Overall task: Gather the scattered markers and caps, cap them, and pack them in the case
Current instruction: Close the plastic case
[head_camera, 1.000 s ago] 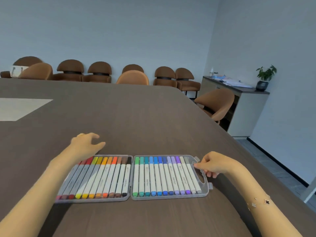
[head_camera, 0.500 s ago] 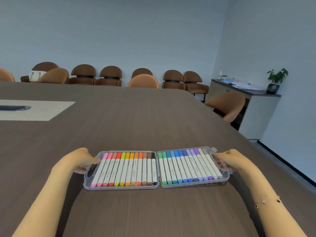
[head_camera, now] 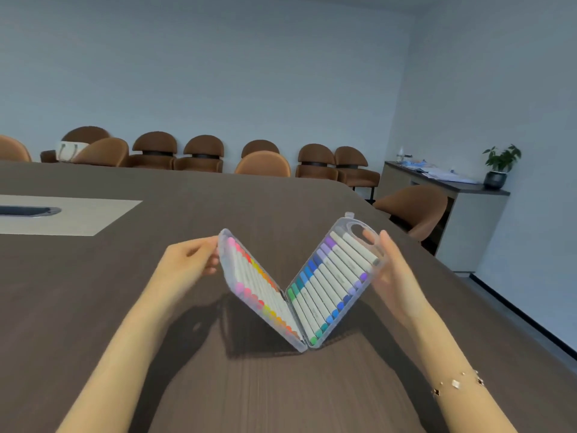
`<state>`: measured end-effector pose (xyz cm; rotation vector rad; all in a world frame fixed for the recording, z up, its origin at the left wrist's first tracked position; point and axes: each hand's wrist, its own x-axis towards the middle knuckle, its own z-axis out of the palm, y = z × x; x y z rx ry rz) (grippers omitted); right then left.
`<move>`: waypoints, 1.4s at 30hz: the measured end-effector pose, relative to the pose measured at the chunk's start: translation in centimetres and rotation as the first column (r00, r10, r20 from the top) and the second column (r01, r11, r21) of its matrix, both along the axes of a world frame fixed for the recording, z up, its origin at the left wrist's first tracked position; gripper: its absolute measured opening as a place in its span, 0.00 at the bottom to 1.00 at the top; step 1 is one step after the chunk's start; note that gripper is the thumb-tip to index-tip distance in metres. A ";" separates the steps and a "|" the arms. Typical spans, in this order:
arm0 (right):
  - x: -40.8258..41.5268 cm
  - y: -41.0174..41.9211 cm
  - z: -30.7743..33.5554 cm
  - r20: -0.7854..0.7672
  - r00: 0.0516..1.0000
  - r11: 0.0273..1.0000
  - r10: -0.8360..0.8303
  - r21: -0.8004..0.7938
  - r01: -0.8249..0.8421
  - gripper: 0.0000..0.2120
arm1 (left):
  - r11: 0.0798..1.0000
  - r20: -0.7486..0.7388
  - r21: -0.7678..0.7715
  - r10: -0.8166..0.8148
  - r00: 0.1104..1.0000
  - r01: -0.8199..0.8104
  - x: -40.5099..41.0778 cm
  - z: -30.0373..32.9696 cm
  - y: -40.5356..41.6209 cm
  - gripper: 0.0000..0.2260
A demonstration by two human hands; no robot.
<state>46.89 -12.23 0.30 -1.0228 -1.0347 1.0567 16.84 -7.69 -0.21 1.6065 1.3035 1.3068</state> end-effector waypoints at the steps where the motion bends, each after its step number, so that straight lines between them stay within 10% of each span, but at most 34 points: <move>1: -0.9 0.5 0.4 0.004 1.000 1.000 -0.007 -0.017 0.007 0.27 | 0.996 -0.087 0.085 0.029 0.996 -0.021 0.8 0.1 0.2 0.13; 6: -4.0 1.3 0.6 0.351 0.933 0.991 0.075 0.078 -0.109 0.29 | 0.996 -0.205 0.076 -0.036 0.978 0.052 6.0 0.9 0.9 0.20; 14: -5.0 2.2 0.5 0.421 0.896 0.962 0.144 0.154 -0.227 0.35 | 0.987 -0.103 0.077 -0.134 0.986 0.142 9.9 0.2 2.4 0.24; 28: -2.0 3.9 1.9 0.405 0.886 0.967 0.228 0.014 -0.255 0.27 | 0.936 0.208 0.147 -0.344 0.915 0.319 7.1 0.3 3.9 0.13; 42: -2.9 3.7 -0.8 0.266 0.961 0.963 -0.074 0.269 -0.001 0.14 | 0.932 0.205 0.243 -0.321 0.925 0.269 6.4 0.3 4.9 0.14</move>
